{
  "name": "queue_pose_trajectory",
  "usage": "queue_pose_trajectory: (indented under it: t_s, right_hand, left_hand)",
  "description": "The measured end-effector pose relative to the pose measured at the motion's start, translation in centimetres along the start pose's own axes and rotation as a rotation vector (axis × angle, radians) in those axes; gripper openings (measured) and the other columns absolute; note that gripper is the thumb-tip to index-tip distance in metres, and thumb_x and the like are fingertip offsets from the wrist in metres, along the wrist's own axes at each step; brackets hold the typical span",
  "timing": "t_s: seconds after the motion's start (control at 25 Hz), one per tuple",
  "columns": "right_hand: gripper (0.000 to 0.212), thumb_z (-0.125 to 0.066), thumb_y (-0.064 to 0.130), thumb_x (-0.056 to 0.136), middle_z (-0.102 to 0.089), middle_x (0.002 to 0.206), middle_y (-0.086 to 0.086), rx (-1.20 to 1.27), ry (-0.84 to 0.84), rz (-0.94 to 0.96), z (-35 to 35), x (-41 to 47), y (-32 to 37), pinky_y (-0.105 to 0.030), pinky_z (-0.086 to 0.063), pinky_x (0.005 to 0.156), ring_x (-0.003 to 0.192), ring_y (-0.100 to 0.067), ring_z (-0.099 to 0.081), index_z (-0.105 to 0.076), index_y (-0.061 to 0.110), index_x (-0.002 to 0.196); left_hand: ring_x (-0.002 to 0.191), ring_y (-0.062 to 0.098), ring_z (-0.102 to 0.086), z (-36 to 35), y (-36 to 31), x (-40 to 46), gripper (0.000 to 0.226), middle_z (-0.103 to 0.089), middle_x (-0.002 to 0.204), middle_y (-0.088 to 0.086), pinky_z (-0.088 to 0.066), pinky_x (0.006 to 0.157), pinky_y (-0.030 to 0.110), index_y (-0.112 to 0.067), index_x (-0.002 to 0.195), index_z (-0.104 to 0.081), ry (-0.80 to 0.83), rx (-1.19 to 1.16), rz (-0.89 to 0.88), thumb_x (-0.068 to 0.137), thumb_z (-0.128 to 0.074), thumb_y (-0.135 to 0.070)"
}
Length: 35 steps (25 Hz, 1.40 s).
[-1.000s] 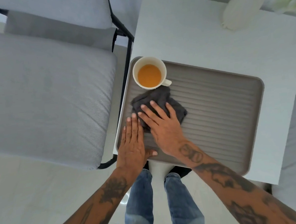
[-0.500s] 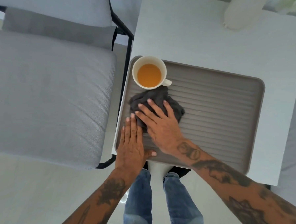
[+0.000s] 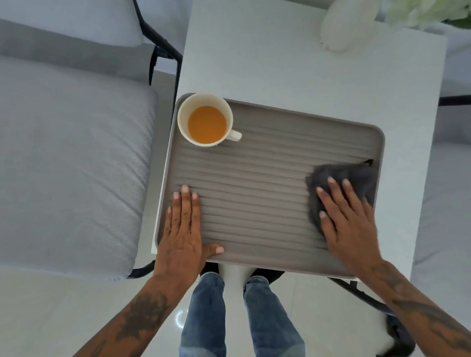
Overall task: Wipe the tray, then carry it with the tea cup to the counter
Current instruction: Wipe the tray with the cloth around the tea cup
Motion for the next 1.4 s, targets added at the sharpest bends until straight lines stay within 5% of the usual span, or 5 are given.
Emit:
queue_pose_trajectory:
  t_s: [0.32,0.56,0.88,1.2,1.4]
  right_hand:
    - [0.046,-0.039,0.030,0.101,-0.039,0.157,0.002,0.066,-0.058,0.270,-0.9,13.4,10.0,-0.056,-0.026,0.116,0.147,-0.024,-0.031,-0.045,0.024,0.146]
    - [0.050,-0.032,0.033,0.103,-0.030,0.161,-0.002,0.012,0.000,-0.016,0.0,6.6,-1.0,-0.056,-0.029,0.113,0.150,-0.027,-0.022,-0.033,0.025,0.152]
    - [0.051,-0.037,0.031,0.100,-0.033,0.160,0.001,0.079,-0.060,0.060,-1.5,11.5,12.1,-0.056,-0.026,0.114,0.148,-0.028,-0.029,-0.038,0.026,0.150]
    - [0.053,-0.027,0.035,0.102,-0.024,0.163,-0.002,-0.011,0.106,-0.207,0.4,3.2,0.4,-0.054,-0.036,0.105,0.150,-0.028,-0.021,-0.030,0.024,0.153]
    - [0.057,-0.041,0.032,0.088,-0.036,0.159,0.001,0.074,0.041,-0.048,0.0,7.5,13.6,-0.051,-0.034,0.099,0.143,-0.030,-0.034,-0.046,0.028,0.145]
  left_hand:
    - [0.153,0.039,-0.005,0.1,-0.1,0.0,0.114,-0.002,0.166,0.024,-0.020,0.120,0.053,0.003,0.157,-0.006,0.014,0.025,0.014,0.080,-0.023,-0.079]
    - [0.153,0.041,-0.008,0.1,-0.1,-0.1,0.112,-0.002,0.166,0.024,-0.025,0.119,0.055,0.003,0.157,-0.005,0.004,0.021,0.024,0.080,-0.026,-0.077]
    - [0.152,0.041,-0.009,0.1,-0.3,0.0,0.113,-0.005,0.165,0.025,-0.025,0.118,0.056,0.003,0.156,-0.008,0.000,0.027,0.016,0.080,-0.040,-0.075]
    - [0.151,0.042,-0.013,0.3,-0.4,-0.1,0.114,-0.008,0.164,0.026,-0.025,0.119,0.053,0.003,0.156,-0.009,-0.007,0.027,0.025,0.077,-0.039,-0.073]
    - [0.151,0.043,-0.013,0.4,-0.4,-0.2,0.116,-0.009,0.164,0.027,-0.027,0.119,0.054,0.006,0.155,-0.010,0.016,0.056,0.025,0.076,-0.042,-0.073]
Point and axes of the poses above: each hand's wrist, its own x-axis towards the middle knuckle, its own z-axis out of the back of the hand, y = z × x, the point moved 4 cm from there along x, towards the middle knuckle
